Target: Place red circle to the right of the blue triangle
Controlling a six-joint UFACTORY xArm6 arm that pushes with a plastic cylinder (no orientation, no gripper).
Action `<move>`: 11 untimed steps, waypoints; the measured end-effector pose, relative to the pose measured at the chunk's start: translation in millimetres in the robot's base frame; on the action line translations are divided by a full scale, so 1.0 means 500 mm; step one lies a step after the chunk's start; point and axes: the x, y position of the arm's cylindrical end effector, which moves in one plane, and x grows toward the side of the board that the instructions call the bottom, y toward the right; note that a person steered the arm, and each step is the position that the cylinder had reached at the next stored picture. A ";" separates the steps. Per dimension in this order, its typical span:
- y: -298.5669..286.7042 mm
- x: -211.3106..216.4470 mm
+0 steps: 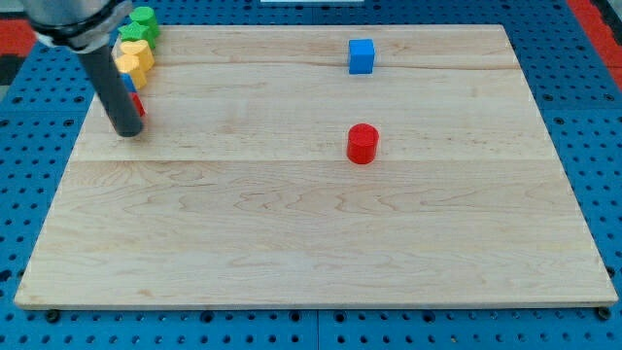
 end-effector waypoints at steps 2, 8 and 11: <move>0.125 -0.010; 0.518 0.076; 0.414 -0.026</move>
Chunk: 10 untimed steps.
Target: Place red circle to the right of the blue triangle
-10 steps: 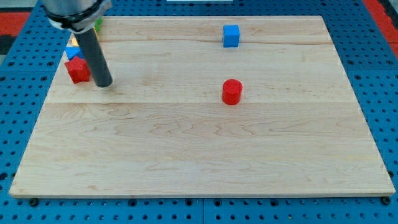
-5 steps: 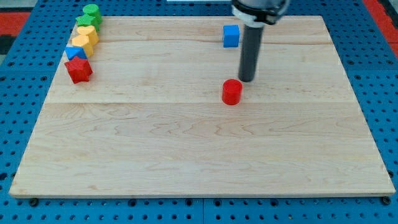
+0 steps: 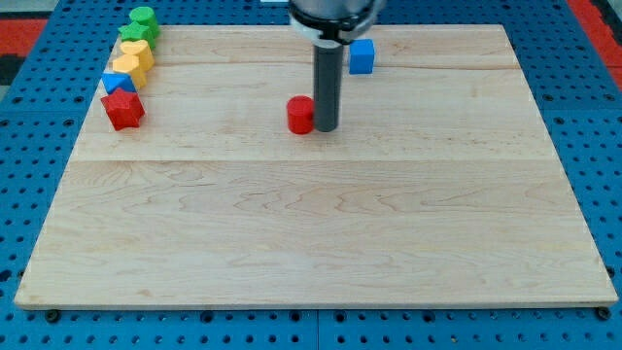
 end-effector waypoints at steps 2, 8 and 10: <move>-0.127 -0.030; -0.289 -0.175; -0.342 -0.198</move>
